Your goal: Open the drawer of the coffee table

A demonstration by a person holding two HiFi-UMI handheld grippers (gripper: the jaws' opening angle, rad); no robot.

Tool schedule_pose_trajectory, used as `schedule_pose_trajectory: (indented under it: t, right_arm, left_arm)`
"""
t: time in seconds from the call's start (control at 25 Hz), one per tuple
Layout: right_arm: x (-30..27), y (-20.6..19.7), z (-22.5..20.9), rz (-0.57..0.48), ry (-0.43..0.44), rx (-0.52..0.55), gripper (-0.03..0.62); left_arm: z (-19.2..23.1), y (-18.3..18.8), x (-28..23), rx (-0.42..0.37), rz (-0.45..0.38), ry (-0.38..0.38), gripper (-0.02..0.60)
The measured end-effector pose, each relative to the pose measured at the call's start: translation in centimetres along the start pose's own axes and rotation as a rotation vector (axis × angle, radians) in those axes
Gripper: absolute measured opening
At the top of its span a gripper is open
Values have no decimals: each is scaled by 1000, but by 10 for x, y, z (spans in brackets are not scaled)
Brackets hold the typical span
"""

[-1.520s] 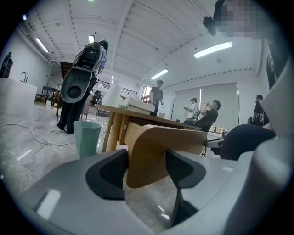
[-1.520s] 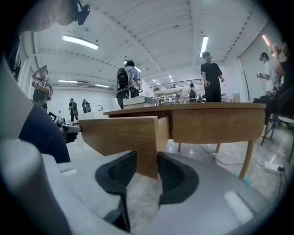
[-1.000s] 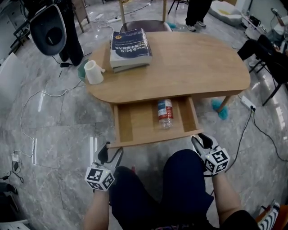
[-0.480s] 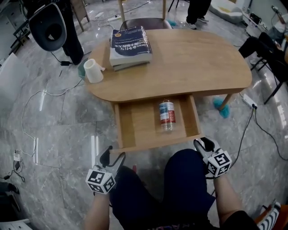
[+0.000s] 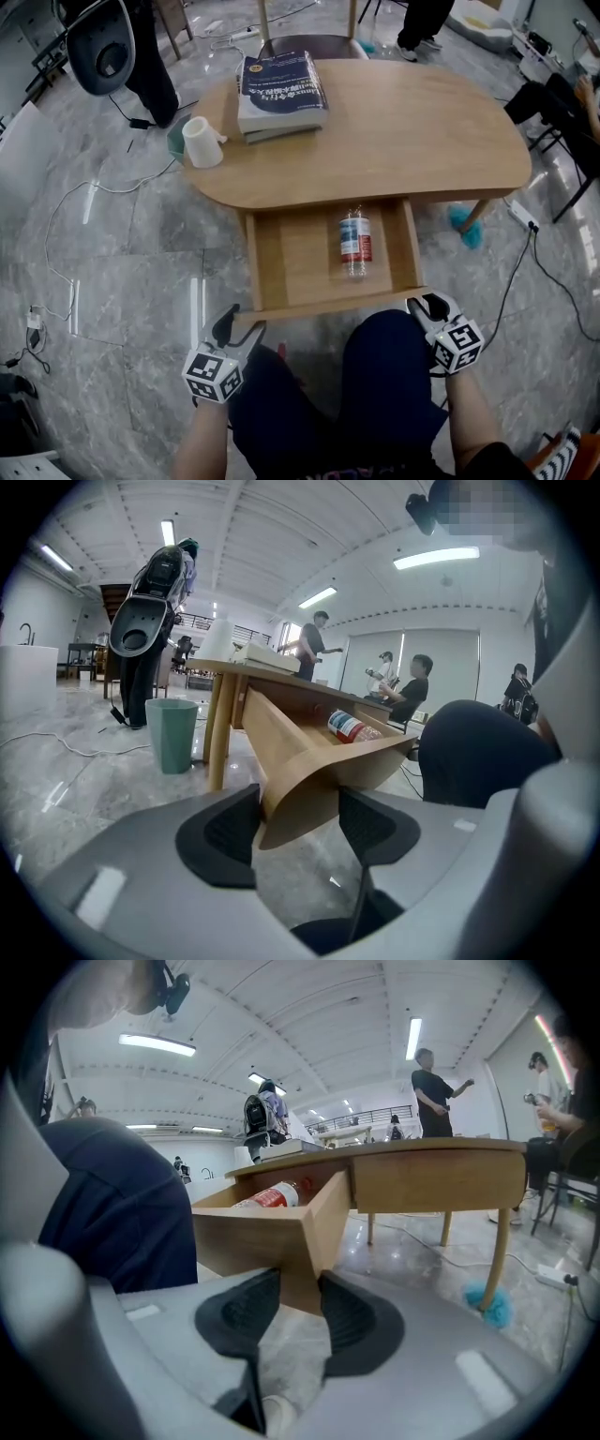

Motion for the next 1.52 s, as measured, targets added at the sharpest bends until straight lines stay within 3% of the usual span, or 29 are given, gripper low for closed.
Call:
schedule_pose_trajectory:
  t: [0.4,0.56,0.64,0.68,0.72,0.76,0.92,1.12,1.4,1.52]
  right_arm:
    - [0,4,2,-9,1,-4,141]
    - [22,17,-3,-37,-6,-16,140]
    - [40,29,-4,-86,-14,-40,72]
    - [48,37,-4,-116,-16,-51,6]
    - [55,47,-3,-143,-19,-54,2]
    - [60,57,0,-166,-20,-48,2]
    - [58,103,22,-216,25,45,2]
    - [28,159,61,-197,172,141,2]
    - [23,239,129,-79,373,135,2]
    - [54,278,152,7,385,130,2]
  left_arm:
    - [4,0,3,9,-28,-12,264]
    - [11,0,22,11,-47,17,219]
    - [19,0,43,17,-75,64,124]
    - [24,2,53,25,-94,90,50]
    - [29,5,62,33,-112,115,8]
    - [33,11,69,36,-126,137,8]
    - [36,43,81,12,-180,183,8]
    - [19,92,63,-32,-208,123,8]
    - [-2,194,67,26,-160,63,8]
    - [-20,256,87,45,-132,37,7]
Point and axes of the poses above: the fingertips, and each gripper's own axes: x backward along the fingers, z to its left, y out of its top, the point moved 2 cm from there along x, backward along the fingers, and after that the axes turned 15 degrees about -x, right-handed, at the moved point
